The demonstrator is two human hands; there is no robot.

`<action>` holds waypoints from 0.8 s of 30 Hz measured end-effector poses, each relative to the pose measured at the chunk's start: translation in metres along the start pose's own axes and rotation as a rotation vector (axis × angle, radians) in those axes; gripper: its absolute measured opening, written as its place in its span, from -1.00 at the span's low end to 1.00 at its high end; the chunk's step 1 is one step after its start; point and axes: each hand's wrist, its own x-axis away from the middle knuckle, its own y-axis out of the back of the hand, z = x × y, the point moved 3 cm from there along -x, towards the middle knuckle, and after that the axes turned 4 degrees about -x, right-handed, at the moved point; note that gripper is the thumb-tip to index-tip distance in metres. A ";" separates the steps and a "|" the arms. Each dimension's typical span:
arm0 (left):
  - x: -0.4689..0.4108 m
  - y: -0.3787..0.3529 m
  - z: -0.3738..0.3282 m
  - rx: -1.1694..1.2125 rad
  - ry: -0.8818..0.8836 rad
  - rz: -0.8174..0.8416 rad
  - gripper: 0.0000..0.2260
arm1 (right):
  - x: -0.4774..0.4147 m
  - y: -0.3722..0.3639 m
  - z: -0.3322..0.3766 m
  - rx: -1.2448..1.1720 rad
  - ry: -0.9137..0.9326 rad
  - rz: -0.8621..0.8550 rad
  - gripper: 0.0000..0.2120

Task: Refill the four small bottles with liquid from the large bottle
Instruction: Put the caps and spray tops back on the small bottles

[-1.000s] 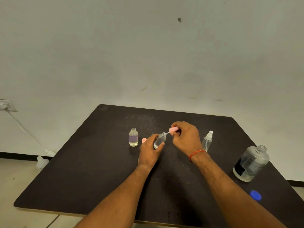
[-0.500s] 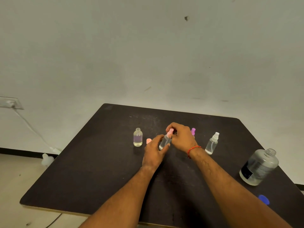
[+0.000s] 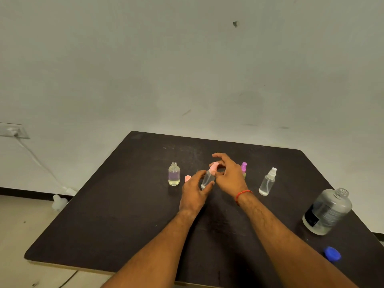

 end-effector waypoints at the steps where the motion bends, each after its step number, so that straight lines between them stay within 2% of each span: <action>1: 0.000 0.000 0.000 -0.001 -0.001 0.000 -0.70 | 0.001 0.000 -0.001 0.002 -0.006 -0.022 -0.56; 4: 0.001 0.000 0.000 0.014 -0.002 -0.001 -0.74 | 0.002 0.000 0.002 0.054 -0.018 -0.079 -0.61; 9: 0.002 -0.001 0.000 0.051 0.002 -0.008 -0.77 | 0.003 -0.003 0.001 0.046 -0.019 -0.075 -0.42; 13: 0.001 -0.001 0.001 0.041 -0.004 -0.001 -0.76 | 0.006 -0.003 -0.004 -0.052 0.046 -0.068 -0.47; 17: 0.001 0.000 0.000 0.034 0.003 -0.003 -0.76 | 0.005 -0.003 -0.004 -0.012 -0.002 -0.118 -0.54; 24: 0.001 0.000 0.000 0.038 0.009 0.001 -0.75 | 0.005 -0.008 -0.005 -0.069 0.029 -0.070 -0.44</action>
